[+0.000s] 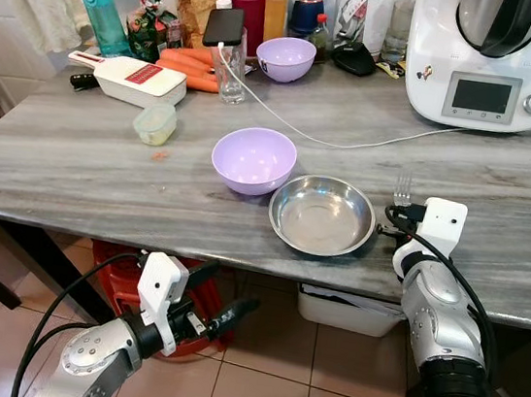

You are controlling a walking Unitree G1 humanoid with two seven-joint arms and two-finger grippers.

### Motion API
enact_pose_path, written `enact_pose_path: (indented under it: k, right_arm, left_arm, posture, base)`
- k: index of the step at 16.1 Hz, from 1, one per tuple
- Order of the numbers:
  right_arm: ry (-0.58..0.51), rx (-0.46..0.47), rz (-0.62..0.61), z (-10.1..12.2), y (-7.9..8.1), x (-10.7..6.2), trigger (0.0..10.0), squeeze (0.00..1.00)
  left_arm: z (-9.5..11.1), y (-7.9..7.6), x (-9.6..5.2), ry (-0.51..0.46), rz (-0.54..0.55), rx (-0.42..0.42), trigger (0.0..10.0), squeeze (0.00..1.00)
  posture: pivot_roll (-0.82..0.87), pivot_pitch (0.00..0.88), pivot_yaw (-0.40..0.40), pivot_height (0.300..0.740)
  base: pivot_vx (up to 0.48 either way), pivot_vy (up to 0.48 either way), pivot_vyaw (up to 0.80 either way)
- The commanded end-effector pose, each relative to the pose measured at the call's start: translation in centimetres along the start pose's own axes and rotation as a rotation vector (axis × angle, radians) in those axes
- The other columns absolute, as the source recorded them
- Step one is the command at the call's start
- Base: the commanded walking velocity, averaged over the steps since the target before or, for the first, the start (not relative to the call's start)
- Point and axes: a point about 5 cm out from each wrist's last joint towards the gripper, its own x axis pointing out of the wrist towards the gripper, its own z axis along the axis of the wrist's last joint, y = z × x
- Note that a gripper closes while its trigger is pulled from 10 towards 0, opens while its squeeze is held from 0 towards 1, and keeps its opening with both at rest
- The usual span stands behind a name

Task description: Setting the table

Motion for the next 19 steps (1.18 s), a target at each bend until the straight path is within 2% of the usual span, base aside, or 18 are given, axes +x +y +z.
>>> enact_pose_path:
  k: [1, 6, 7, 14, 16, 19]
  right_arm:
    - [0.028, 0.009, 0.008, -0.6, 0.3, 0.1, 10.0, 0.79]
    - [0.026, 0.003, 0.001, -0.6, 0.1, 0.1, 10.0, 0.80]
    - [0.022, 0.003, -0.001, -0.5, 0.0, 0.1, 10.0, 1.00]
    - [-0.070, 0.011, 0.018, 0.9, 0.1, -0.3, 10.0, 1.00]
    - [-0.181, 0.025, -0.007, 2.0, -0.3, -0.8, 10.0, 1.00]
    - [-0.291, -0.021, -0.021, 3.5, -0.6, -1.6, 10.0, 1.00]
  left_arm:
    - [0.2, 0.1, -0.1, 0.008, -0.009, 0.019, 10.0, 0.00]
    - [0.2, 0.2, 0.1, 0.009, -0.005, 0.022, 10.0, 0.00]
    - [0.3, 0.2, 0.1, 0.007, -0.004, 0.023, 10.0, 0.00]
    - [0.8, 0.4, 0.5, -0.019, -0.009, 0.025, 10.0, 0.00]
    - [1.0, 0.6, 0.7, -0.031, -0.016, 0.027, 10.0, 0.00]
    - [1.2, 0.9, 1.1, -0.051, -0.006, 0.033, 10.0, 0.00]
  posture:
    - [-0.04, 0.091, 0.127, 0.740]
    - [-0.04, 0.087, 0.128, 0.740]
    - [-0.04, 0.087, 0.128, 0.740]
    - [-0.04, 0.066, 0.120, 0.740]
    - [-0.04, 0.051, 0.124, 0.740]
    - [-0.05, 0.043, 0.123, 0.740]
  base:
    - [0.000, 0.000, 0.00]
    - [0.000, 0.000, 0.00]
    - [0.000, 0.000, 0.00]
    - [0.000, 0.000, 0.00]
    - [0.000, 0.000, 0.00]
    - [0.000, 0.000, 0.00]
